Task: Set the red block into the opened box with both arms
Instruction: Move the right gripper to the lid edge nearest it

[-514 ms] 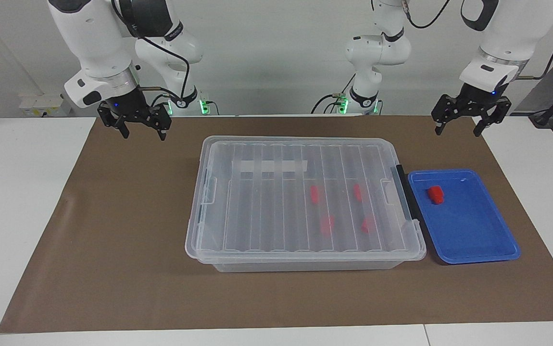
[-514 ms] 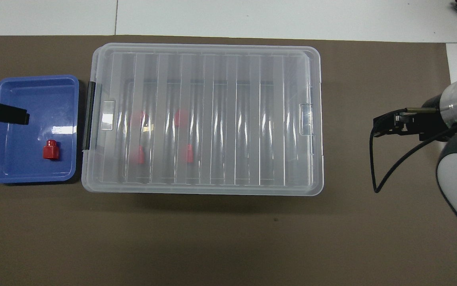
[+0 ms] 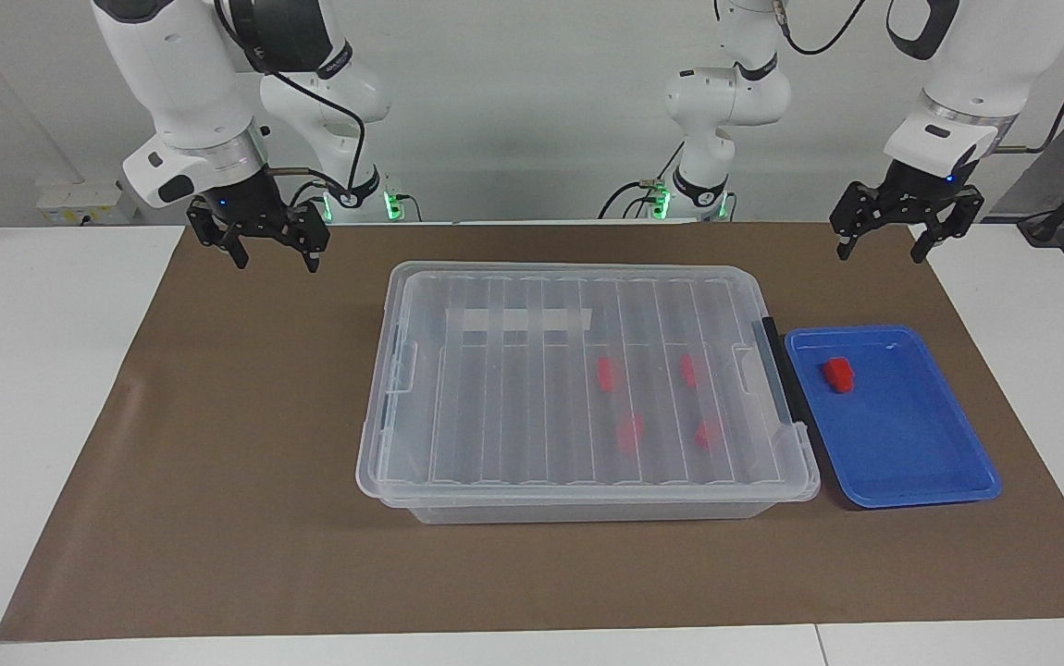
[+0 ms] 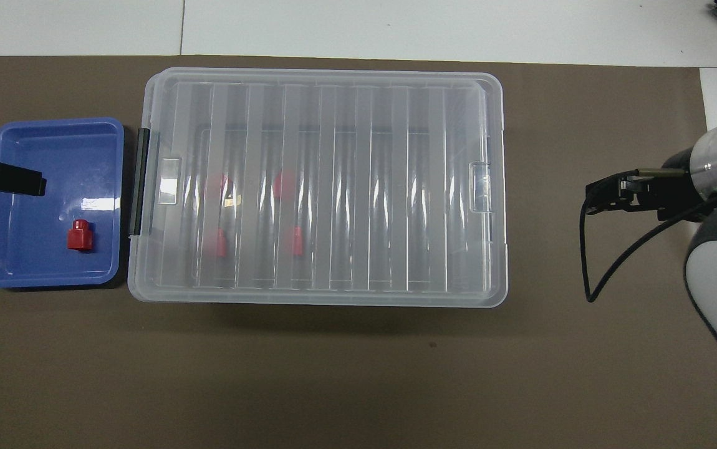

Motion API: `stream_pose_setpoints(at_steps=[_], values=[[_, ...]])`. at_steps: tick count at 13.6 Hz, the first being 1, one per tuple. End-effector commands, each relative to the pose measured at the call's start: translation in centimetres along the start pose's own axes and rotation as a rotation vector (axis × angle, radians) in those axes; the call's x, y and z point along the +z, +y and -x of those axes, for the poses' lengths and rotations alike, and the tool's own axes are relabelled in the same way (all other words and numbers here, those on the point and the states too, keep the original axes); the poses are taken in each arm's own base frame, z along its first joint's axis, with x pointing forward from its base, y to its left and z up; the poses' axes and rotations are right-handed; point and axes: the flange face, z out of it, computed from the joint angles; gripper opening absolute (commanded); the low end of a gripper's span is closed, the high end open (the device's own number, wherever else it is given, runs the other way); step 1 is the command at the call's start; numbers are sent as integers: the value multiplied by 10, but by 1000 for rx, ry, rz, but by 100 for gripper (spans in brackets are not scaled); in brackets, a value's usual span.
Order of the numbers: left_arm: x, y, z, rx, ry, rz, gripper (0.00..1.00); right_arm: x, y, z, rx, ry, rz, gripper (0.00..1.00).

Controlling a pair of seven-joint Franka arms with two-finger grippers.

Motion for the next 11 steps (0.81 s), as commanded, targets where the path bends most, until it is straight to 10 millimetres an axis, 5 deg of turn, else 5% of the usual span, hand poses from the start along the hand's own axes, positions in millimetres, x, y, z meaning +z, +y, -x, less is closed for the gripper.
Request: stream_pose_setpoints(at_steps=[1,3,11], values=[[0,-2,2,-2,-9,16,100,7,-1,3,10,35,-9,99],[0,-3,2,-2,-7,15,100,14,-4,0,12,62,-15,95],[2,-3,6,-4,-21,18,100,61,-74,-13,35,100,-47,95]])
